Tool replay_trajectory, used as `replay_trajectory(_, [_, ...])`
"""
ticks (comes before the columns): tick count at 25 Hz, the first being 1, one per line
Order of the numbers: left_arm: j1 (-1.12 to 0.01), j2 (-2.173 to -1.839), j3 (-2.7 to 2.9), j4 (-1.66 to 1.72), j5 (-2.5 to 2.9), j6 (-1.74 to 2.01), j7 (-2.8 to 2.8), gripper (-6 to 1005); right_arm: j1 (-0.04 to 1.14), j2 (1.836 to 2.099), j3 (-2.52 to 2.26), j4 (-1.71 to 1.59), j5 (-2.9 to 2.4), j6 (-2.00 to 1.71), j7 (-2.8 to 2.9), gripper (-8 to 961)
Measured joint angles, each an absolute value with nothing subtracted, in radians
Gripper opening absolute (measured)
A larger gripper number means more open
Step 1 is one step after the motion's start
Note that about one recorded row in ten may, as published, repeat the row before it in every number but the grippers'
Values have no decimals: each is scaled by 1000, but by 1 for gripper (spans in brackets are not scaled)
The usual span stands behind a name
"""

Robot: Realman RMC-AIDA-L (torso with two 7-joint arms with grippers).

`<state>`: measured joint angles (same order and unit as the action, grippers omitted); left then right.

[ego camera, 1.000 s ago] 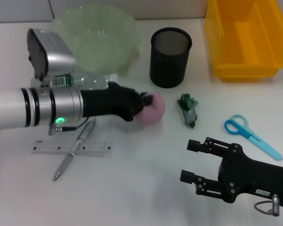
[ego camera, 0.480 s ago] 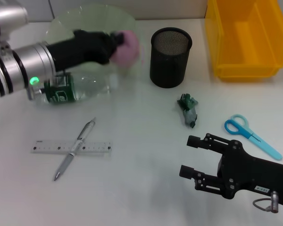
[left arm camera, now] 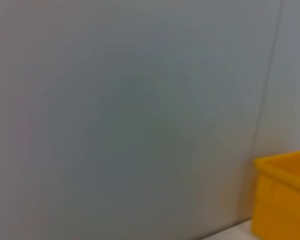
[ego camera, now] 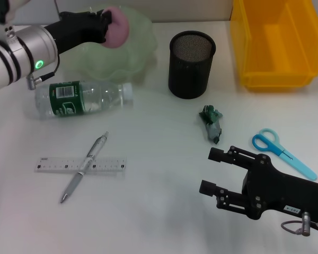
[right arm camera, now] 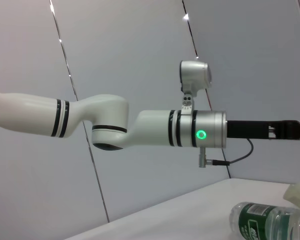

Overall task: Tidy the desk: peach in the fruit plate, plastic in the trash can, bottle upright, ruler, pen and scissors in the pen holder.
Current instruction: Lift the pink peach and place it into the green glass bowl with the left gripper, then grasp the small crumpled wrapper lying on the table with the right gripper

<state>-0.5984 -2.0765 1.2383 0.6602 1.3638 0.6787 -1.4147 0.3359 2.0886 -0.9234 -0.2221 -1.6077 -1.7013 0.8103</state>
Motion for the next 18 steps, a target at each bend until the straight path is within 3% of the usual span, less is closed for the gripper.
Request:
replay_trajectory(14, [-632,-2077,1279,600,1369,595,-1413,202,339,2088,-923,-219,-1606,-1700,809,725])
replay_trajectory(18, [-619,-2076,1287,605,1365,633,-1415,312,341,2088,-923,-219,-1606,-1699,809,725])
